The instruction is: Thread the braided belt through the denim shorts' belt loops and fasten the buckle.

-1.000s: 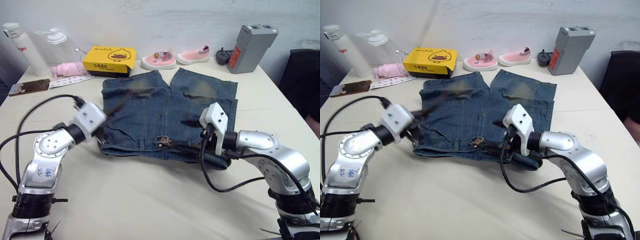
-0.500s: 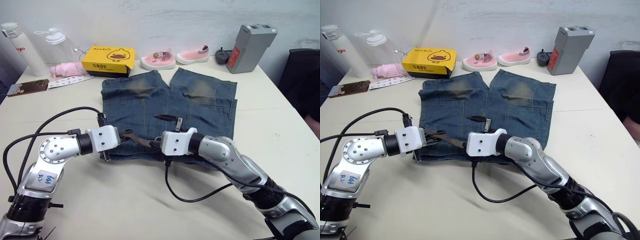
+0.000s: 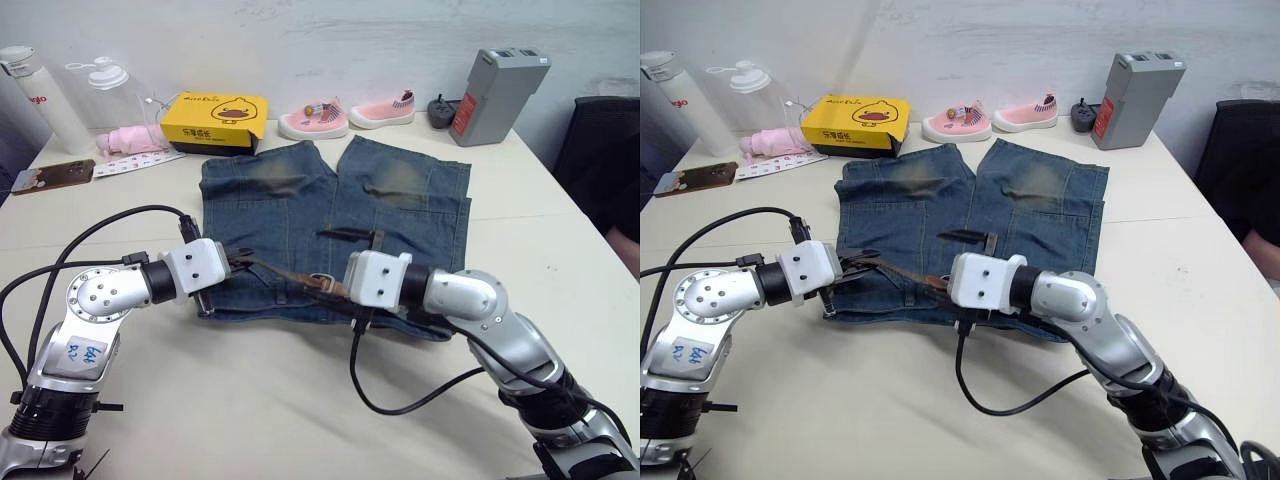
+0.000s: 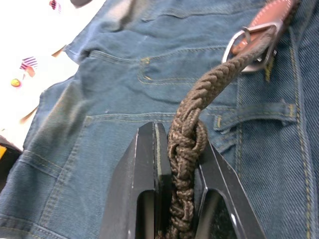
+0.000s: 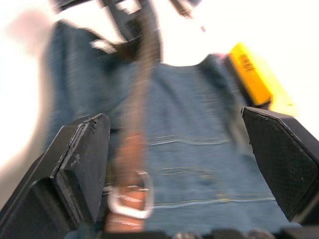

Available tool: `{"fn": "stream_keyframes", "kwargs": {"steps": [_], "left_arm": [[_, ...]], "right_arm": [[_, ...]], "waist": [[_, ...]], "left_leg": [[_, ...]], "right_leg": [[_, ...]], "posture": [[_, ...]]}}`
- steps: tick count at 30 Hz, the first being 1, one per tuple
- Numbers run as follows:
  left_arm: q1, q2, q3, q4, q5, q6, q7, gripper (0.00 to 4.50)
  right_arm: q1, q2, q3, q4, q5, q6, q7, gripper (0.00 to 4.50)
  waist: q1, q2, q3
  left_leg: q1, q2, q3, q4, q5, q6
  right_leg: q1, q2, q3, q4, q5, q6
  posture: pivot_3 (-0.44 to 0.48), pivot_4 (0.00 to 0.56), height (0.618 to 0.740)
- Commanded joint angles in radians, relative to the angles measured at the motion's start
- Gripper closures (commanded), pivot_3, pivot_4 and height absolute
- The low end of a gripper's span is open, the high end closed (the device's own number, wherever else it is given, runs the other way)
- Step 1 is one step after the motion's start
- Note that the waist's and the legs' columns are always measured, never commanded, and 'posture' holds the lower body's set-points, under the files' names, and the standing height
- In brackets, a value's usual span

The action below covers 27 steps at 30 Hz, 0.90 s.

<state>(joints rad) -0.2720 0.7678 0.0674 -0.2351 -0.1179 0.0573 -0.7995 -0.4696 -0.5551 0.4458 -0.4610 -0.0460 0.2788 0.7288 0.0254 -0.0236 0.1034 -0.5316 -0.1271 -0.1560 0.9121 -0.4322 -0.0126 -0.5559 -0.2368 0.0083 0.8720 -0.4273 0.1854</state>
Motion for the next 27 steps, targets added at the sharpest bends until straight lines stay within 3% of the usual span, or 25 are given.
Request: {"fn": "stream_keyframes", "kwargs": {"steps": [1, 6, 9, 17, 22, 27], "left_arm": [[-0.022, -0.001, 0.028, -0.048, -0.026, 0.007, 0.010, 4.12], [-0.015, 0.001, 0.026, -0.064, -0.025, 0.005, 0.003, 4.12], [-0.008, 0.005, 0.029, -0.057, -0.019, -0.001, 0.002, 4.16], [-0.002, 0.005, 0.035, -0.052, -0.021, -0.013, 0.002, 4.16], [0.003, 0.001, 0.046, -0.056, -0.038, -0.008, 0.002, 4.16], [0.022, 0.033, 0.058, -0.080, -0.082, 0.073, -0.033, 2.28]], "right_arm": [[-0.012, 0.037, 0.023, 0.033, -0.078, -0.012, -0.039, 0.00], [-0.021, 0.094, 0.025, 0.089, -0.160, 0.000, -0.096, 0.00], [-0.020, 0.114, 0.011, 0.088, -0.171, 0.008, -0.100, 0.78], [-0.013, 0.121, 0.001, 0.104, -0.203, 0.005, -0.099, 4.44], [-0.018, 0.129, -0.013, 0.115, -0.208, 0.000, -0.105, 4.44], [-0.029, 0.135, -0.019, 0.120, -0.221, -0.008, -0.110, 4.50]], "waist": [[0.000, 0.000, 0.000], [-0.001, 0.000, 0.000], [-0.001, 0.000, 0.000], [-0.001, 0.000, 0.000], [-0.001, 0.000, 0.000], [-0.003, 0.000, 0.000]], "left_leg": [[0.000, 0.000, 0.000, 0.000, 0.000, 0.000], [0.000, 0.000, 0.000, 0.000, 0.002, -0.003], [0.000, 0.000, 0.000, 0.000, 0.002, -0.003], [0.000, 0.000, 0.000, 0.000, 0.002, -0.003], [0.000, 0.000, 0.000, 0.000, 0.002, -0.003], [0.000, 0.000, 0.000, 0.000, 0.002, -0.003]], "right_leg": [[0.000, 0.000, 0.000, 0.000, 0.000, 0.000], [-0.001, 0.000, 0.000, 0.001, 0.000, 0.000], [-0.001, 0.000, 0.000, 0.002, 0.000, 0.000], [-0.001, 0.000, 0.000, 0.002, 0.000, 0.000], [-0.002, 0.000, 0.000, 0.002, 0.000, 0.000], [-0.003, 0.000, 0.000, 0.003, 0.000, 0.000]], "posture": [[0.000, 0.150, 0.624], [0.000, 0.150, 0.624], [0.000, 0.150, 0.624], [0.000, 0.150, 0.624], [0.000, 0.150, 0.624], [0.000, 0.150, 0.624]]}}
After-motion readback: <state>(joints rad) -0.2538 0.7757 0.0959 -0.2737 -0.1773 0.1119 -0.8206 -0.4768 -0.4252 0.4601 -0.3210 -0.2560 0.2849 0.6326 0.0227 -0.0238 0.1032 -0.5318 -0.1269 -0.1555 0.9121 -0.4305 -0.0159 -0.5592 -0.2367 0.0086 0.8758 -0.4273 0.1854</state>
